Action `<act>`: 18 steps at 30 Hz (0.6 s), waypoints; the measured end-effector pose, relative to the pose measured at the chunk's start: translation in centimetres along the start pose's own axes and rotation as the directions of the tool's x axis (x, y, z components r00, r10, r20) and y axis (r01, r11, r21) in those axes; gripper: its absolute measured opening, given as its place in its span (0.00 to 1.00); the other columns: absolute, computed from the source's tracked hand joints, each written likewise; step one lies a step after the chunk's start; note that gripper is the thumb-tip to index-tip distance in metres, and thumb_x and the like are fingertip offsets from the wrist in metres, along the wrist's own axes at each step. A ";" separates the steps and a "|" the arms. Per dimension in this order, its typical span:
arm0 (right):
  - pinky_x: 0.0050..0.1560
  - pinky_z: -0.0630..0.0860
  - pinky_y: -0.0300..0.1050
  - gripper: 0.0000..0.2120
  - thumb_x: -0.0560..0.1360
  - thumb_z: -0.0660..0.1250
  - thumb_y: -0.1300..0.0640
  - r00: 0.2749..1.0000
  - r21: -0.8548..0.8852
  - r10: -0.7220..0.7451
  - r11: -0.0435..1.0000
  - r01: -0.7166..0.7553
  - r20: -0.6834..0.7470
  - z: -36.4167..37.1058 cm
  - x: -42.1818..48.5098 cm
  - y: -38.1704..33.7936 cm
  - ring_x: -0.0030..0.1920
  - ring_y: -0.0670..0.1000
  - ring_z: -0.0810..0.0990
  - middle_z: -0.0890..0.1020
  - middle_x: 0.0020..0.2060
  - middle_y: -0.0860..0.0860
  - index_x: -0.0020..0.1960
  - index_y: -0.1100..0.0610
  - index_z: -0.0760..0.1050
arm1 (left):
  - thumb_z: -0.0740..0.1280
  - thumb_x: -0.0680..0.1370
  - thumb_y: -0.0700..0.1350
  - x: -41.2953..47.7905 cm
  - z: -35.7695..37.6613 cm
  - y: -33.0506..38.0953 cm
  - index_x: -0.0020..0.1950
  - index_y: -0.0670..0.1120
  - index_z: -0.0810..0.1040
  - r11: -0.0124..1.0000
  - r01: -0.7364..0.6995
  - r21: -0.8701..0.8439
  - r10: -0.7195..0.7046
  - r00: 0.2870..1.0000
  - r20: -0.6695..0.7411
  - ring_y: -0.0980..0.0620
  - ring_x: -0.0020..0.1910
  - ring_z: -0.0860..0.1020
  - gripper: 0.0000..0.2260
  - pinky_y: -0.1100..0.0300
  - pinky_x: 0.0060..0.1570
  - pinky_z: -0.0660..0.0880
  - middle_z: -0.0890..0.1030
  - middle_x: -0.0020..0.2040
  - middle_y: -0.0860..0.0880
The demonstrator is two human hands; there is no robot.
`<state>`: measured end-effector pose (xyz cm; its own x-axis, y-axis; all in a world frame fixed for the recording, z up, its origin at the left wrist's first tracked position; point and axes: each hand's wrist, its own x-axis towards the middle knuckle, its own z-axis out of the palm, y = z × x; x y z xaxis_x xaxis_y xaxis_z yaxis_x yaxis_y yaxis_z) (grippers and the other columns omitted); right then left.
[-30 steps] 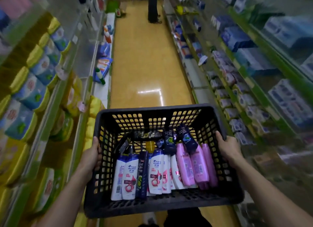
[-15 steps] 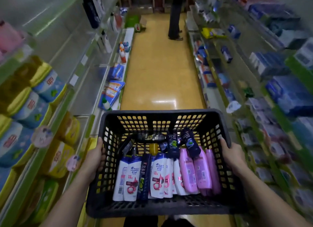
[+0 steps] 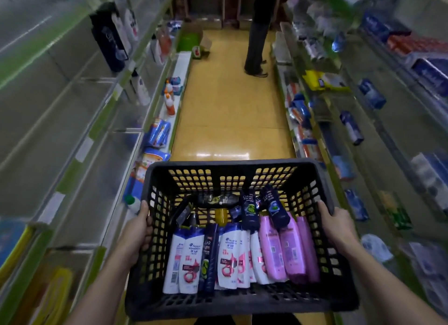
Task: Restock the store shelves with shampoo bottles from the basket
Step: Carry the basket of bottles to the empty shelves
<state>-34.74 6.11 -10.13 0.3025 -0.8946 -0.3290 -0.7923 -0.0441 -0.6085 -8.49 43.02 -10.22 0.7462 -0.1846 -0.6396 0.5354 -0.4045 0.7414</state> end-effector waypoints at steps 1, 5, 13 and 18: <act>0.33 0.69 0.46 0.25 0.81 0.60 0.42 1.000 0.001 0.010 1.000 -0.010 0.001 0.4 2.0 -1.8 0.36 0.58 0.79 0.78 0.31 0.57 0.36 0.61 0.74 | 0.54 0.80 0.68 1.8 0.4 2.0 0.34 0.52 0.63 1.000 -0.008 -0.003 0.008 1.000 -0.006 0.57 0.19 0.54 0.24 0.68 0.21 0.51 0.58 0.23 0.56; 0.37 0.74 0.49 0.26 0.80 0.61 0.40 1.000 0.050 0.020 0.999 -0.020 -0.002 2.1 10.6 -8.0 0.37 0.61 0.82 0.80 0.33 0.59 0.40 0.62 0.77 | 0.53 0.80 0.68 8.6 2.9 8.9 0.34 0.52 0.63 1.000 0.002 -0.009 -0.002 1.000 -0.024 0.58 0.20 0.54 0.23 0.69 0.21 0.50 0.58 0.24 0.55; 0.42 0.74 0.49 0.24 0.82 0.59 0.43 0.992 0.000 -0.054 0.999 0.054 0.116 6.4 28.3 -18.2 0.42 0.58 0.78 0.80 0.42 0.59 0.53 0.66 0.77 | 0.54 0.79 0.69 20.4 8.8 17.9 0.36 0.51 0.64 0.995 0.064 -0.079 -0.074 0.988 -0.138 0.58 0.19 0.54 0.24 0.69 0.20 0.51 0.58 0.24 0.56; 0.39 0.77 0.48 0.24 0.82 0.58 0.42 0.979 -0.034 -0.068 0.997 0.076 0.190 7.6 37.7 -26.0 0.42 0.60 0.82 0.83 0.42 0.60 0.49 0.63 0.78 | 0.54 0.78 0.70 26.3 11.7 22.9 0.35 0.51 0.63 0.981 0.089 -0.170 -0.119 0.977 -0.179 0.58 0.19 0.54 0.24 0.70 0.21 0.51 0.58 0.24 0.56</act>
<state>1.29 -23.03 -12.22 0.4512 -0.7885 -0.4181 -0.7844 -0.1269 -0.6072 18.77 18.36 -12.42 0.7357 0.0283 -0.6767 0.6589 -0.2610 0.7055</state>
